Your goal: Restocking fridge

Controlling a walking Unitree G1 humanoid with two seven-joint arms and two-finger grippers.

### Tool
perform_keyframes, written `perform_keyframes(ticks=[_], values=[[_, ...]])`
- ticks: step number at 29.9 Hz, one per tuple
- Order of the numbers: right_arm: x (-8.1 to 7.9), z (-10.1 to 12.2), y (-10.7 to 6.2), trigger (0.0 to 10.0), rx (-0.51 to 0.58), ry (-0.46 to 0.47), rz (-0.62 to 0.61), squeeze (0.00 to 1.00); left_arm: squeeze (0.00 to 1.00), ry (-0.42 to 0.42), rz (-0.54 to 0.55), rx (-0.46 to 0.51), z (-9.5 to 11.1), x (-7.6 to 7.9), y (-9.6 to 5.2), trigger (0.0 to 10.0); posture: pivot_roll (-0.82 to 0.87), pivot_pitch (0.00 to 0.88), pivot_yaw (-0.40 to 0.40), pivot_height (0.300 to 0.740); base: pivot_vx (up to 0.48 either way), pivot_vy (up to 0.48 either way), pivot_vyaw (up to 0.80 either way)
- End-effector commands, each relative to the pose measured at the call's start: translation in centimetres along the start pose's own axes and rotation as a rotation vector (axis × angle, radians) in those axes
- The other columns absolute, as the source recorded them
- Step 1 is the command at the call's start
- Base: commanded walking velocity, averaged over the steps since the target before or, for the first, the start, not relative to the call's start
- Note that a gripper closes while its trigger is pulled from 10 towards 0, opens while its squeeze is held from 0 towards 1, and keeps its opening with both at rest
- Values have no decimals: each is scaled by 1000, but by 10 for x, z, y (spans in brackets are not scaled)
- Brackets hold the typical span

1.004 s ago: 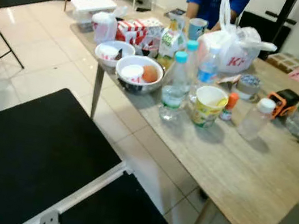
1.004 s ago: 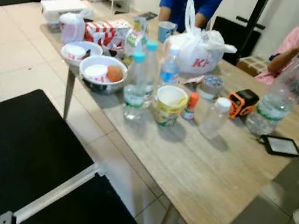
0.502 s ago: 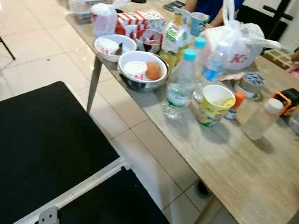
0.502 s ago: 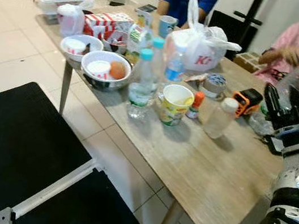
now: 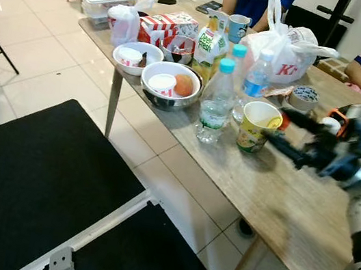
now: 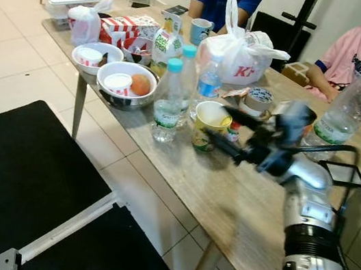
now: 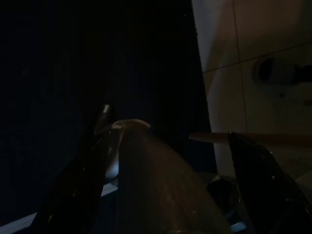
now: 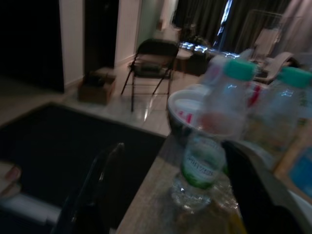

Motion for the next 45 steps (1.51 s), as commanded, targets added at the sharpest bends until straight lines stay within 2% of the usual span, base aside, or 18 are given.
perform_keyframes(ticks=[1,3,4,5,6,7,10,12,15,18,24,33,34,38,45], values=[[-9,-3,19,10000,-109,-99,36,1000,0,4,0,-13,-4,-1,-1,10000,-9,15,2,740,0,0,0],[-10,-3,20,10000,-120,-105,41,1000,0,4,-1,-13,-4,-1,-1,10000,-9,15,2,740,0,0,0],[-9,-5,33,10000,-163,-165,11,1000,0,7,-3,-18,-5,-1,-1,10000,-9,14,0,740,0,0,0],[-9,-5,33,10000,-163,-165,11,1000,0,7,-3,-18,-5,-1,-1,10000,-9,14,0,740,0,0,0],[-7,-7,40,10000,-190,-189,-13,761,0,7,-4,-19,-5,0,-1,10000,-9,14,0,740,0,0,0],[-6,-8,46,10000,-221,-210,-28,0,0,8,-6,-18,-5,1,-1,10000,-9,14,0,740,0,0,0],[2,-15,57,10000,-320,-272,-99,0,0,13,-12,-19,-5,2,-1,10000,-7,5,-7,740,0,0,0],[5,-16,63,10000,-347,-290,-128,0,0,13,-12,-19,-5,2,-1,10000,-4,5,-9,740,0,0,0],[5,-16,67,10000,-351,-297,-139,0,0,15,-12,-20,-6,1,-1,10000,0,5,-11,740,0,0,0],[8,-24,70,10000,-455,-360,-164,0,0,15,-9,-26,-9,0,-2,10000,2,3,-14,740,0,0,0],[28,-20,63,10000,-514,-358,-295,0,0,8,-13,-25,-11,2,-3,10000,5,2,-18,740,0,0,0],[42,-18,52,10000,-528,-329,-395,0,0,5,-15,-28,-12,3,-2,10000,4,6,-18,740,0,0,0],[47,-24,47,10000,-577,-333,-429,0,0,4,-16,-28,-12,3,-2,10000,4,6,-18,740,0,0,0],[56,-28,38,10000,-642,-345,-499,0,0,2,-16,-29,-13,3,-2,10000,0,12,-20,740,0,0,0],[62,-30,32,10000,-668,-311,-562,0,0,-2,-18,-30,-15,4,-3,10000,3,15,-23,740,0,0,0]])
Point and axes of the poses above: a point about 5 cm out from each wrist's last joint towards the gripper, its own y axis pointing out of the wrist towards the gripper, its own z axis along the axis of the wrist's last joint, x = y × z, the point moved 4 cm from there along y, pointing out of the wrist towards the gripper, and after that the axes turned 15 degrees about y, right-handed, at the moved point
